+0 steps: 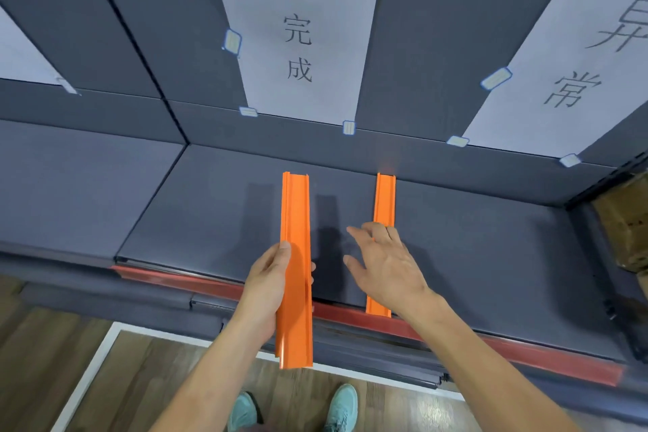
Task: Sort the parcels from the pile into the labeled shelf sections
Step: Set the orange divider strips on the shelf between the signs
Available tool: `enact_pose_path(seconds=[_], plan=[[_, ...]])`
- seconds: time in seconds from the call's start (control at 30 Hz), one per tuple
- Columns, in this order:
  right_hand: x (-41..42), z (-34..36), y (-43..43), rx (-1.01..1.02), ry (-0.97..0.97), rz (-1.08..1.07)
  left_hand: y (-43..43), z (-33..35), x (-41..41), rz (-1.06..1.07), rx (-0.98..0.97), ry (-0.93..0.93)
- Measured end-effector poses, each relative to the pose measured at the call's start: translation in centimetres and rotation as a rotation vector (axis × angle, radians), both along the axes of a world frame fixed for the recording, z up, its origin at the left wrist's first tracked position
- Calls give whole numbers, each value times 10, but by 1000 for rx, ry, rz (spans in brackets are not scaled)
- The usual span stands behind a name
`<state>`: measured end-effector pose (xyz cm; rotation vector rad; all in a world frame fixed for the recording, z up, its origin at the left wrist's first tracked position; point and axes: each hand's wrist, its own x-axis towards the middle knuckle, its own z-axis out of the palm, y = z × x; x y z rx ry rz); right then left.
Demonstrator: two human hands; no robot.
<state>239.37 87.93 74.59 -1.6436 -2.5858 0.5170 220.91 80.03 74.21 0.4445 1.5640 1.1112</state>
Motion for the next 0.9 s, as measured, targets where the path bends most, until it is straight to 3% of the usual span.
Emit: enact_pose_path(seconds=[0.4,0.9], plan=[[-104,-1,-28,-7,-46,47,-45,12,-125,94,29,69],[-306,34,-61,-11,150,241,-82,35,-284,217,101,105]])
